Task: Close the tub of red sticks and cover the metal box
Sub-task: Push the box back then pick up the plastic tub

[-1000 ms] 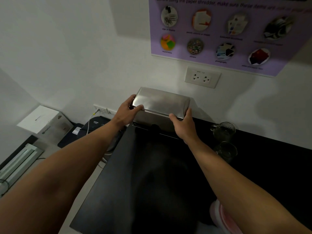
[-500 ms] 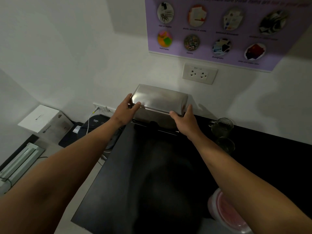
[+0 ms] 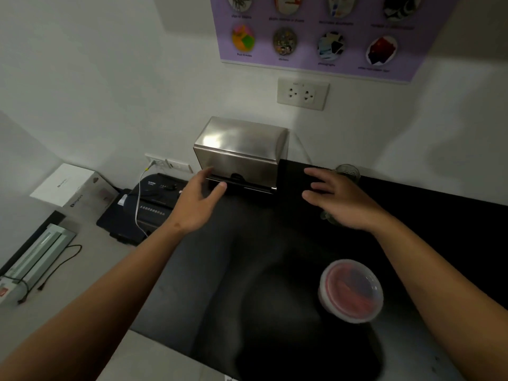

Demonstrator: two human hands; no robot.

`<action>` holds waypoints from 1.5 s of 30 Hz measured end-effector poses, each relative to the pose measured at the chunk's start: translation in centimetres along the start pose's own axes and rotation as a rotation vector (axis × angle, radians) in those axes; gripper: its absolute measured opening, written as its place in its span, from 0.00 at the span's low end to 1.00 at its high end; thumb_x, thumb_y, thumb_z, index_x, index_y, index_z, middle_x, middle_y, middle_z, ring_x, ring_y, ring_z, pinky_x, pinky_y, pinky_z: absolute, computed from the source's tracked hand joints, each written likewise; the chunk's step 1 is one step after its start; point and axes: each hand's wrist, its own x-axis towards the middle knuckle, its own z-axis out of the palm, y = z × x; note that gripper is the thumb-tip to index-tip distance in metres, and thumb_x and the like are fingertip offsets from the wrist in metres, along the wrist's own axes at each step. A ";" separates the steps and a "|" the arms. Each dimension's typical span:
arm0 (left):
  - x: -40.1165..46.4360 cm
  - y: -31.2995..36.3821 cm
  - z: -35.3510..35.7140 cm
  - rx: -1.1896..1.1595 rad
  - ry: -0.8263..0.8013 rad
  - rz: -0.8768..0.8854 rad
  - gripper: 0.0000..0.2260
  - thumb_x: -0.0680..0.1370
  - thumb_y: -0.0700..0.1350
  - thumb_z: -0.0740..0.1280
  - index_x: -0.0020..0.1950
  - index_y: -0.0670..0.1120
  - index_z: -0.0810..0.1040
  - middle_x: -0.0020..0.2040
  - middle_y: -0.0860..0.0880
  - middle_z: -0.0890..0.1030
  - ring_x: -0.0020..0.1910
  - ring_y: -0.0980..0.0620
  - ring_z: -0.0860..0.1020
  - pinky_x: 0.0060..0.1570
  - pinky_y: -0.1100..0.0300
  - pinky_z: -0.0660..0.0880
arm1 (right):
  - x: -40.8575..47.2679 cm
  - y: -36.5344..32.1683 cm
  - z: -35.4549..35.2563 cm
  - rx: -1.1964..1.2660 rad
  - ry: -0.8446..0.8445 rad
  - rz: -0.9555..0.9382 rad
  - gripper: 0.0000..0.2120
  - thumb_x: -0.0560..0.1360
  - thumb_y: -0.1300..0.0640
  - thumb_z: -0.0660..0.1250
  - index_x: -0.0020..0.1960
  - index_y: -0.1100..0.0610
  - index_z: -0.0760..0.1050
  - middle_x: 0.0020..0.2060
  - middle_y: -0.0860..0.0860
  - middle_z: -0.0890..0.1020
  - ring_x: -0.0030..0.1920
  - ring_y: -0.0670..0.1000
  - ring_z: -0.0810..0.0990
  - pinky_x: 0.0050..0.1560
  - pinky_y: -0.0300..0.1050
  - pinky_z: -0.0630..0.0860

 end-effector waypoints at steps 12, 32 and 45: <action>-13.0 3.9 9.8 -0.175 -0.232 0.047 0.34 0.76 0.61 0.69 0.81 0.55 0.67 0.78 0.56 0.73 0.78 0.61 0.69 0.75 0.56 0.71 | -11.9 6.7 -3.0 -0.176 -0.006 -0.086 0.31 0.77 0.44 0.71 0.78 0.40 0.66 0.79 0.39 0.66 0.75 0.39 0.68 0.72 0.41 0.69; -19.3 4.9 19.7 -0.140 -0.353 0.210 0.36 0.81 0.49 0.73 0.81 0.70 0.56 0.76 0.67 0.69 0.78 0.57 0.70 0.75 0.58 0.71 | -16.7 13.8 0.9 -0.129 -0.157 0.020 0.53 0.65 0.27 0.72 0.82 0.37 0.49 0.81 0.36 0.57 0.80 0.39 0.58 0.78 0.47 0.61; -13.0 3.7 17.2 -0.207 -0.277 0.105 0.29 0.80 0.37 0.73 0.79 0.49 0.68 0.72 0.49 0.78 0.74 0.48 0.76 0.73 0.45 0.75 | -8.1 10.4 1.1 -0.416 -0.083 -0.103 0.52 0.68 0.27 0.72 0.83 0.44 0.54 0.82 0.45 0.59 0.82 0.46 0.46 0.77 0.52 0.52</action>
